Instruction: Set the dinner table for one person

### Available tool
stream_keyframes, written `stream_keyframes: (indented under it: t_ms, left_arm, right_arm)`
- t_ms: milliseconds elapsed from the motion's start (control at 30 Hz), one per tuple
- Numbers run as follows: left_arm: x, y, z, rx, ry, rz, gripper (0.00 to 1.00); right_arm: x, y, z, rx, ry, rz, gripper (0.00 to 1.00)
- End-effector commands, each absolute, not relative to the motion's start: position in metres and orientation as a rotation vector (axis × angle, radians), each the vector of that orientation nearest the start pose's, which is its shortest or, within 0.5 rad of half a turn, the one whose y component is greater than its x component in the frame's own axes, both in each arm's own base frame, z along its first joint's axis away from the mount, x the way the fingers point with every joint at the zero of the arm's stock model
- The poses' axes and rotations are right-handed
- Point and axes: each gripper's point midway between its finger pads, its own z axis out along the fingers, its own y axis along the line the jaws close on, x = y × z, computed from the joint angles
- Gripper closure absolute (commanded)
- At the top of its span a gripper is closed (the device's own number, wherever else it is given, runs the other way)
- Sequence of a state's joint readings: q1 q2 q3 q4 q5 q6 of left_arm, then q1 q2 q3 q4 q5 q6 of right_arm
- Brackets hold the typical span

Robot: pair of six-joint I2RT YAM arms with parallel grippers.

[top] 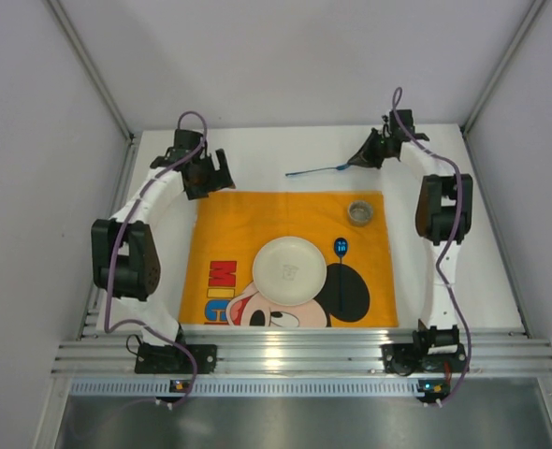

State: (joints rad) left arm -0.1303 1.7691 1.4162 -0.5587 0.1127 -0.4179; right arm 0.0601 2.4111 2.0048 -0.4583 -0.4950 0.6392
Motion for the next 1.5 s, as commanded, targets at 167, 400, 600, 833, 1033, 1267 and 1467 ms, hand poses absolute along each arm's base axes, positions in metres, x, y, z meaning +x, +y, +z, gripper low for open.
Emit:
stream_keyframes:
  t_ms: [167,400,600,833,1033,1267,1467]
  left_arm:
    - [0.423,-0.152,0.245,0.130,2.239,-0.652,0.12]
    - [0.368,-0.228,0.286,0.572,2.080,-0.579,0.10]
    - [0.343,-0.259,0.284,0.710,2.066,-0.539,0.10]
    - [0.326,-0.277,0.243,0.844,2.190,-0.460,0.17]
    - [0.318,-0.275,0.186,0.899,2.374,-0.353,0.24]
    - [0.318,-0.268,0.165,0.883,2.423,-0.281,0.76]
    - [0.322,-0.266,0.170,0.873,2.418,-0.258,1.00]
  right_arm:
    - [0.504,0.199,0.250,-0.154,2.209,1.183,1.00]
    - [0.421,0.215,0.247,-0.277,2.322,1.145,1.00]
    - [0.373,0.244,0.239,-0.424,2.391,1.103,1.00]
    - [0.359,0.253,0.257,-0.439,2.364,1.112,1.00]
    - [0.356,0.252,0.272,-0.439,2.339,1.111,1.00]
    - [0.353,0.253,0.284,-0.429,2.323,1.134,1.00]
    - [0.353,0.256,0.283,-0.409,2.337,1.161,1.00]
